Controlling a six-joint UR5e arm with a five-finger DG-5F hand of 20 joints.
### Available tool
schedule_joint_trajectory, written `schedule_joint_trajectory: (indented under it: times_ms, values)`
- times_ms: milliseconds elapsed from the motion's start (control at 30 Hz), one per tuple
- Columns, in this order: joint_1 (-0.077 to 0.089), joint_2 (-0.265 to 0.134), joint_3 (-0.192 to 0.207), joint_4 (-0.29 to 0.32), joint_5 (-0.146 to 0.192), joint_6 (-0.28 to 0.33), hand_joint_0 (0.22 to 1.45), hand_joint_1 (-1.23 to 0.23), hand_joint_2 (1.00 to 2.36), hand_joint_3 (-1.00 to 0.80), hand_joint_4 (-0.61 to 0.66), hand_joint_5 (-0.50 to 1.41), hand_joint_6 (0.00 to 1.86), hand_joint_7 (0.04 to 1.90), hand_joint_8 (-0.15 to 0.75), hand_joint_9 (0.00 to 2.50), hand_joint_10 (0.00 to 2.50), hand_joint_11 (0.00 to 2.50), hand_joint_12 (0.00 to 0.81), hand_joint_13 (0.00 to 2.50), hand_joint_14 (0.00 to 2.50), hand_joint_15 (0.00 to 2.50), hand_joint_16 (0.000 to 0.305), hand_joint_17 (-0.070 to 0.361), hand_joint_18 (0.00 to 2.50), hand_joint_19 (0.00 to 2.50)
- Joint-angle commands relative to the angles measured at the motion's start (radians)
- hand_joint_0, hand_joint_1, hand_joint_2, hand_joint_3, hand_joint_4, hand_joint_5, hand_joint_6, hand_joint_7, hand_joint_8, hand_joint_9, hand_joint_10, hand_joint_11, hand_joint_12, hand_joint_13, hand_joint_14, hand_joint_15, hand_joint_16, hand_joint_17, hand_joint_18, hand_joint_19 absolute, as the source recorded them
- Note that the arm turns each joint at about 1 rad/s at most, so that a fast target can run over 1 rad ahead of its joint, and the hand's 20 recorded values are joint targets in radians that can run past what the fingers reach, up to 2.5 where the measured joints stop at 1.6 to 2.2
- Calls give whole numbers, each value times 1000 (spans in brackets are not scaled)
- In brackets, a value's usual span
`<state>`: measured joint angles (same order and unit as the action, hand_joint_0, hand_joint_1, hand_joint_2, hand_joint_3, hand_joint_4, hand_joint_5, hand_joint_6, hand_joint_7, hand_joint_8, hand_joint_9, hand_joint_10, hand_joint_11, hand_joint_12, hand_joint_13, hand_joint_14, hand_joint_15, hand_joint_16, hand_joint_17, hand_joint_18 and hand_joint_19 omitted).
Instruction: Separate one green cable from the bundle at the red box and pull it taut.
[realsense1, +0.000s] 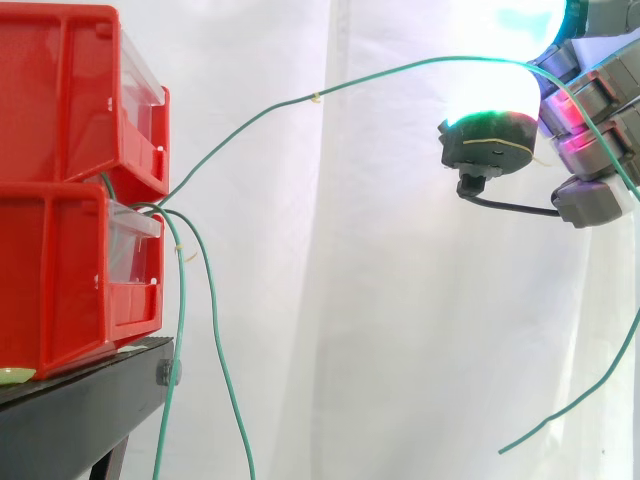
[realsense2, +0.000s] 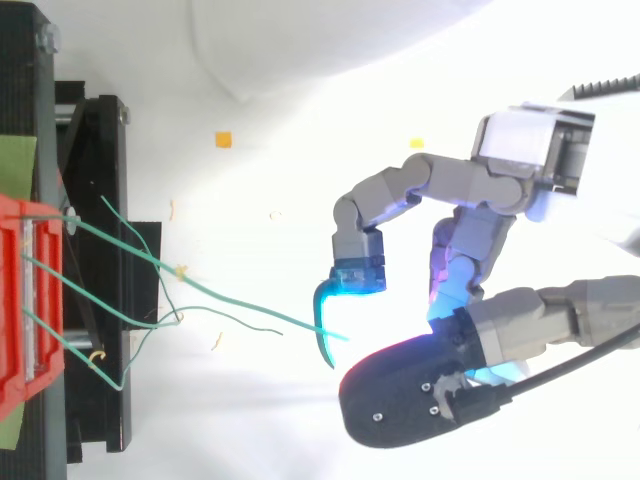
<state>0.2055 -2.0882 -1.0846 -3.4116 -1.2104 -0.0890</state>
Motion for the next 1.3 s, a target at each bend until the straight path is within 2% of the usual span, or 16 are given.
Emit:
schedule_joint_trajectory:
  times_ms: [0, 1267]
  values:
    - [0, 0, 0, 0, 0, 0, 715, -557, 1000, -500, 314, -29, 766, 1147, 124, 1439, 6, 1730, 192, 1222, 370, 1669, 25, 56, 875, 939]
    - [0, 0, 0, 0, 0, 0, 712, -558, 1000, -500, 310, -29, 768, 1141, 121, 1453, 8, 1745, 191, 1228, 358, 1670, 26, 58, 879, 946]
